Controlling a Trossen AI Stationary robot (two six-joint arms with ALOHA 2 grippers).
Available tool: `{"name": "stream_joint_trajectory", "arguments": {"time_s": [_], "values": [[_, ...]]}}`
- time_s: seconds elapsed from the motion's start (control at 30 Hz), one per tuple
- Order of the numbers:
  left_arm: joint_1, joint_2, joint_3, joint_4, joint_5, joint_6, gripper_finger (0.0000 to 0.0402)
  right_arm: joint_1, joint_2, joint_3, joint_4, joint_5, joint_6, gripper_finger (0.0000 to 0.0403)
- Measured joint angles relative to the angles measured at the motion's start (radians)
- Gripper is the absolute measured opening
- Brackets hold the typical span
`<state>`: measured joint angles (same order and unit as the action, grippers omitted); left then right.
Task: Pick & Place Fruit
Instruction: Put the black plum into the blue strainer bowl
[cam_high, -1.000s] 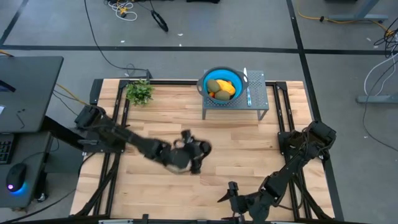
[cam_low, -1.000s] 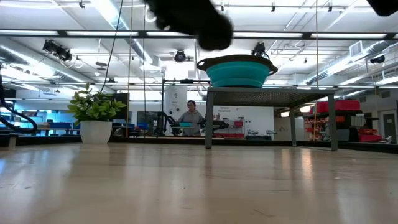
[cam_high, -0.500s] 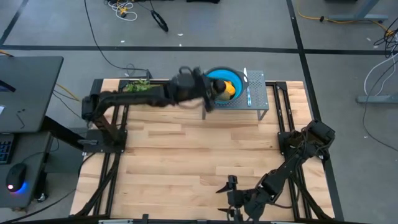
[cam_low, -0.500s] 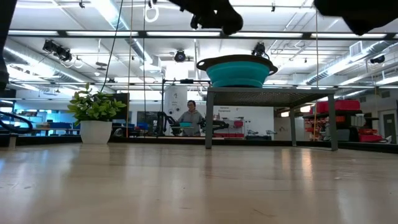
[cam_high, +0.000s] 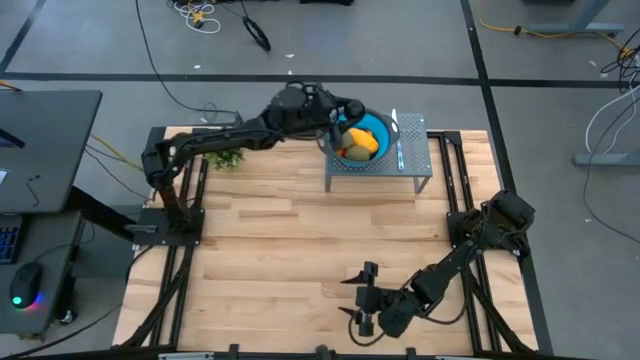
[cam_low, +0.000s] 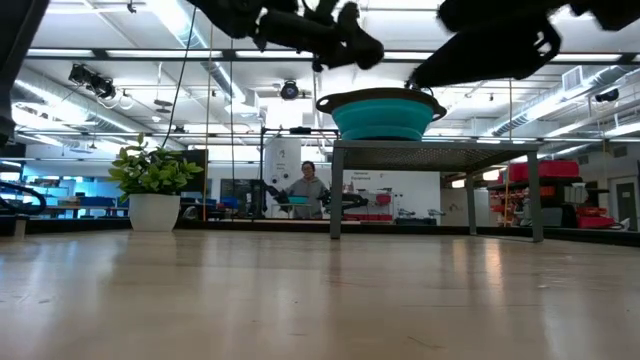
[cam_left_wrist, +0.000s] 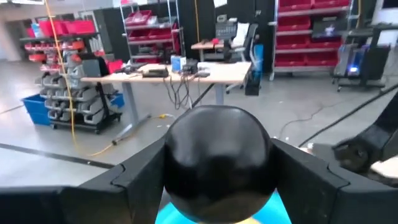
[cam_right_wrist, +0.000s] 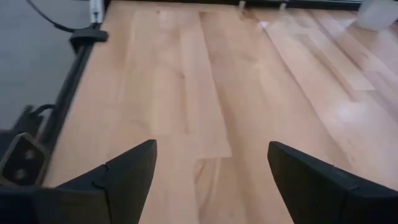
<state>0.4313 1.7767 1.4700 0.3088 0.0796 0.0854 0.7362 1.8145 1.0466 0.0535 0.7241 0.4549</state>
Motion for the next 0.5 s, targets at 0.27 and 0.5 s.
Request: {"name": "stream_joint_trajectory", "arguments": {"time_s": [0.27, 0.5], "values": [[0.014, 0.060, 0.000, 0.042, -0.058, 0.056, 0.0270, -0.036, 0.000, -0.001, 0.002, -0.019, 0.026, 0.0318], [0.015, 0.058, 0.000, -0.003, -0.059, 0.042, 0.0286, -0.044, 0.000, -0.001, 0.004, -0.019, 0.045, 0.0318]]}}
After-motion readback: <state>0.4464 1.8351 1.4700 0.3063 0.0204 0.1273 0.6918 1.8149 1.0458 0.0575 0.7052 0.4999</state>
